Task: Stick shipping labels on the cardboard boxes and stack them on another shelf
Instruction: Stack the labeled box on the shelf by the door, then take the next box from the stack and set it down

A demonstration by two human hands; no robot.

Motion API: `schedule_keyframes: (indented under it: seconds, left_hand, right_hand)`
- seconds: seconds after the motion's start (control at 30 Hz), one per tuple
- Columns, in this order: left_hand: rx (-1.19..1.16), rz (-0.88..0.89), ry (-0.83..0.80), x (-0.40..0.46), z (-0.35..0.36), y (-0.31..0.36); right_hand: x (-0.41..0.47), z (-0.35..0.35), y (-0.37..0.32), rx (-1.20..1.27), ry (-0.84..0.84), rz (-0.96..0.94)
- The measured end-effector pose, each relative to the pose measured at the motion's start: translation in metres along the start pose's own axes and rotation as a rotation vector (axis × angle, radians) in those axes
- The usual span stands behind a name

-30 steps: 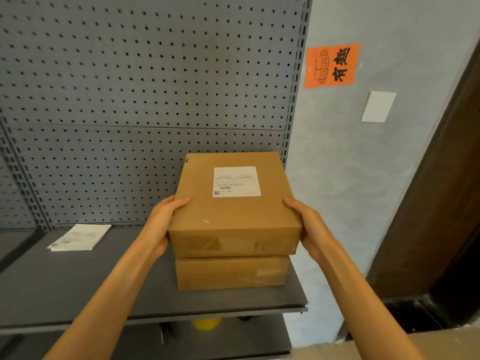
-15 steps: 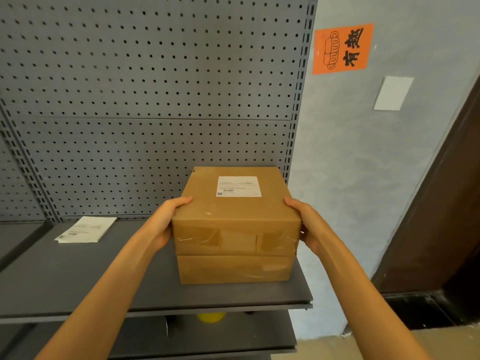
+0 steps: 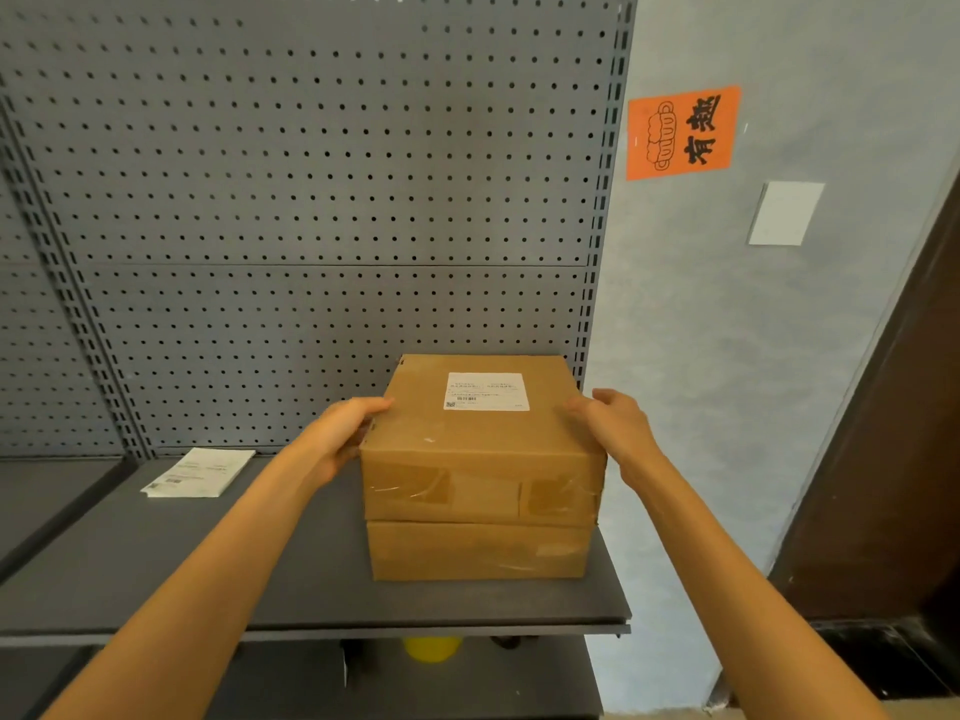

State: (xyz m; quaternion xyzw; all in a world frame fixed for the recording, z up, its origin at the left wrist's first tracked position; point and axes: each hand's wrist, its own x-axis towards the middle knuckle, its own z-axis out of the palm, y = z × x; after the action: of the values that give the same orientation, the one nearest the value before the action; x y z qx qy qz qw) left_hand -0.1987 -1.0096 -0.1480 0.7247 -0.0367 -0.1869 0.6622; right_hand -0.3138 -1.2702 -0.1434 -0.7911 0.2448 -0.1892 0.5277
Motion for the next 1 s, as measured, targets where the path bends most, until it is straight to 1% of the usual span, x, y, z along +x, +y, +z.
schedule_keyframes:
  seconds: [0.07,0.17,0.23,0.3,0.4,0.5,0.6,0.7,0.9,1.0]
  left_hand:
    - [0.163,0.087,0.095,0.004,-0.003,0.007]
    - [0.536,0.243,0.271,0.002,-0.015,0.018]
    - [0.797,0.356,0.344,-0.007,-0.028,0.022]
    - [1.006,0.44,0.395,-0.017,-0.049,0.022]
    - [1.315,0.504,0.48,-0.035,-0.091,0.017]
    - [1.558,0.467,0.53,-0.057,-0.142,0.002]
    - [1.669,0.392,0.57,-0.087,-0.201,-0.021]
    - [1.717,0.333,0.605,-0.127,-0.261,-0.042]
    - [1.72,0.174,0.658,-0.213,-0.363,-0.074]
    - [1.708,0.121,0.698,-0.254,-0.402,-0.089]
  right_hand:
    - [0.0,0.006,-0.013,-0.182,0.015,-0.19]
    - [-0.005,0.023,-0.037,-0.501,0.022,-0.421]
    - [-0.009,0.038,-0.052,-0.707,0.003,-0.554]
    - [-0.017,0.057,-0.066,-0.858,-0.024,-0.667]
    - [-0.033,0.09,-0.08,-1.013,-0.053,-0.797]
    - [-0.052,0.128,-0.088,-1.096,-0.05,-0.901]
    - [-0.079,0.171,-0.094,-1.152,-0.075,-0.97]
    - [-0.115,0.218,-0.103,-1.157,-0.139,-0.997]
    - [-0.195,0.302,-0.129,-1.08,-0.252,-1.033]
    - [-0.233,0.337,-0.142,-1.044,-0.287,-1.086]
